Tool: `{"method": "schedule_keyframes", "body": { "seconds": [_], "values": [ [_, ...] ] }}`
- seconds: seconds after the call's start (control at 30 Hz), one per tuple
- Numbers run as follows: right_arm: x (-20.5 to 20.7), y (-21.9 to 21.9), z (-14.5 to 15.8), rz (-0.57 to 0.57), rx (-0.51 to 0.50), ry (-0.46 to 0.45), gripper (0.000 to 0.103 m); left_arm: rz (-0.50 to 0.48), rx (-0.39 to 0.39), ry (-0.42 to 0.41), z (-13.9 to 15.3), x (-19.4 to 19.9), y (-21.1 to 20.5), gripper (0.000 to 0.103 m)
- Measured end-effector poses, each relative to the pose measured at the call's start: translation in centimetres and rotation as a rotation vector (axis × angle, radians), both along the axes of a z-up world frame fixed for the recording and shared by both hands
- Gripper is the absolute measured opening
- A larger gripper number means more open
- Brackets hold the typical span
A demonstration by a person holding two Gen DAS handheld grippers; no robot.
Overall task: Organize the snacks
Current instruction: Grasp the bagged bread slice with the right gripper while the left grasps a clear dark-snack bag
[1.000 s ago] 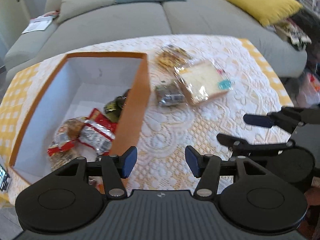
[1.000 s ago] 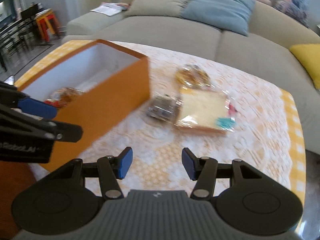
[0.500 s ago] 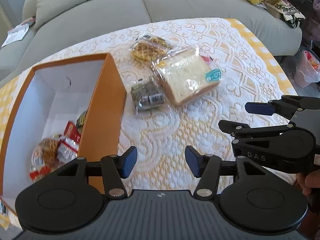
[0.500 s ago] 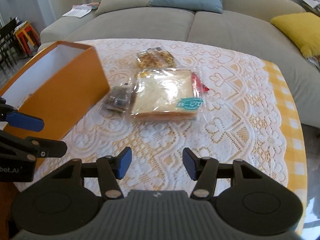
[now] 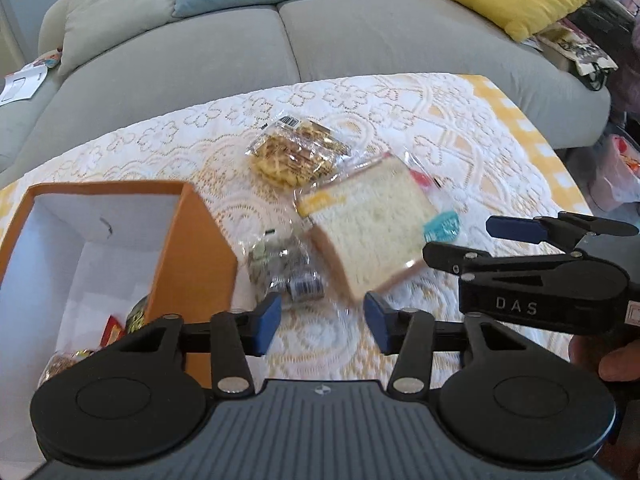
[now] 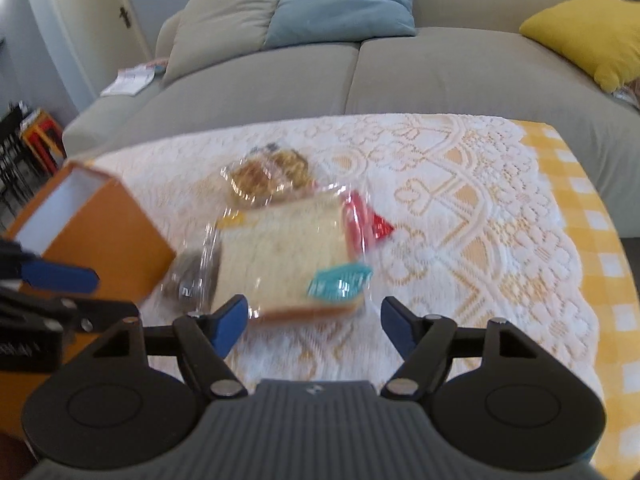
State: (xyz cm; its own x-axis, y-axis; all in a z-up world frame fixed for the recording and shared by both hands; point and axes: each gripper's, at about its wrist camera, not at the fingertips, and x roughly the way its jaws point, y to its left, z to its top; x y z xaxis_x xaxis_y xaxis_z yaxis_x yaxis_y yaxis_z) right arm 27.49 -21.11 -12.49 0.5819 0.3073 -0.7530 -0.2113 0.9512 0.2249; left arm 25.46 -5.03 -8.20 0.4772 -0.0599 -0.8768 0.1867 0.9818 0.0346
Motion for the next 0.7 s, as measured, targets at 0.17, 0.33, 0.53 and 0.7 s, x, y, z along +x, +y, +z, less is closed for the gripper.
{"method": "schedule_keyframes", "body": {
  "seconds": [0.17,0.33,0.53,0.7],
  "values": [
    [2.5,-0.7,-1.6,-0.015,0.038,0.016,0.072,0.014,0.025,0.013,-1.8,1.9,-0.9,0.040],
    [4.1,-1.7,-3.4,-0.034,0.079,0.035,0.072,0.039,0.036,0.044,-3.4,3.1,-1.0,0.031],
    [5.4,-2.5,-5.1,-0.009,0.192,0.061,0.072,0.064,0.029,0.075,-4.5,3.6,-0.6,0.020],
    [5.6,-2.0,-5.4,0.011,0.221,0.046,0.072,0.049,0.051,0.085,-4.7,3.9,-1.2,0.012]
  ]
}}
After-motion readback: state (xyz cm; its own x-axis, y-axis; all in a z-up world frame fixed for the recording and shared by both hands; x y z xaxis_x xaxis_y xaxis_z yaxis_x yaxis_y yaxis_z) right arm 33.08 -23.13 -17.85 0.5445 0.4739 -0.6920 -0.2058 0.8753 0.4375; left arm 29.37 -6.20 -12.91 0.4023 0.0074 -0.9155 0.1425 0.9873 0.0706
